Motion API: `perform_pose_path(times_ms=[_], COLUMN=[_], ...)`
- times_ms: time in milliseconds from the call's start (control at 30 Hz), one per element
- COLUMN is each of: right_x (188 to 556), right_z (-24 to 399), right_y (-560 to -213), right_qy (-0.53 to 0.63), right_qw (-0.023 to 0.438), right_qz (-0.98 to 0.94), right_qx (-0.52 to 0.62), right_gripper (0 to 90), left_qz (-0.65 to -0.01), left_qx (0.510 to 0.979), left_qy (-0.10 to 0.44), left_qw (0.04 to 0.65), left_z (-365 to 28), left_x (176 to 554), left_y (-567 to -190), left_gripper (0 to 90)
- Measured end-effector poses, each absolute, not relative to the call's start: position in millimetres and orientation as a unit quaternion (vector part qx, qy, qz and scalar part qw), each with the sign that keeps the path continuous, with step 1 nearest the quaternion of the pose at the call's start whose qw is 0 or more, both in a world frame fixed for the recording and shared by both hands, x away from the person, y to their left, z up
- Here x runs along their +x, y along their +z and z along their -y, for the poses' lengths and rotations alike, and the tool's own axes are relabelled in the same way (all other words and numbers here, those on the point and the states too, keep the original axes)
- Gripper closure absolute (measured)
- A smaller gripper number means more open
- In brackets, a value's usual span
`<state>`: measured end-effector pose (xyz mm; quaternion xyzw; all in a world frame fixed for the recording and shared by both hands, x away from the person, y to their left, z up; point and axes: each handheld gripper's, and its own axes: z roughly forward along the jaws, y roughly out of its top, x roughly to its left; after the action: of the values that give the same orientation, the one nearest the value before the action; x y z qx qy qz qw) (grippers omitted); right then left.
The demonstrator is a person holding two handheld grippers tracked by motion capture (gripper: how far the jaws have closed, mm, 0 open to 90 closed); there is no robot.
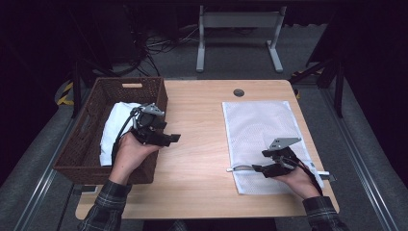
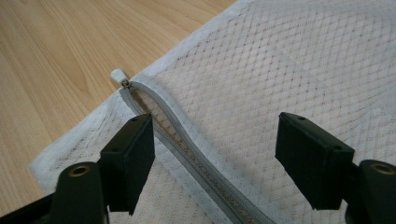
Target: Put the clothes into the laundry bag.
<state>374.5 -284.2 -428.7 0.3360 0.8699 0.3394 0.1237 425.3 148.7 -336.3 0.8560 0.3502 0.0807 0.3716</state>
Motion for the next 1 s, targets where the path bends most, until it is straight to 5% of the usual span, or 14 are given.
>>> perform_pose_path(times_ms=[533, 1000], right_x=[372.8, 374.1], right_z=[285.3, 282.2], right_y=[-425.7, -426.7], right_qy=[0.344, 0.339], right_qw=[0.137, 0.142], right_qz=[-0.862, -0.863], right_qx=[0.347, 0.347], right_gripper=[26.6, 26.0], left_qz=[-0.396, -0.484], left_qx=[0.836, 0.812], left_qy=[0.126, 0.129], left_qw=[0.359, 0.298], left_z=[-204.4, -247.4], left_x=[437.2, 468.2], left_y=[-328.7, -361.9], left_gripper=[17.5, 8.0])
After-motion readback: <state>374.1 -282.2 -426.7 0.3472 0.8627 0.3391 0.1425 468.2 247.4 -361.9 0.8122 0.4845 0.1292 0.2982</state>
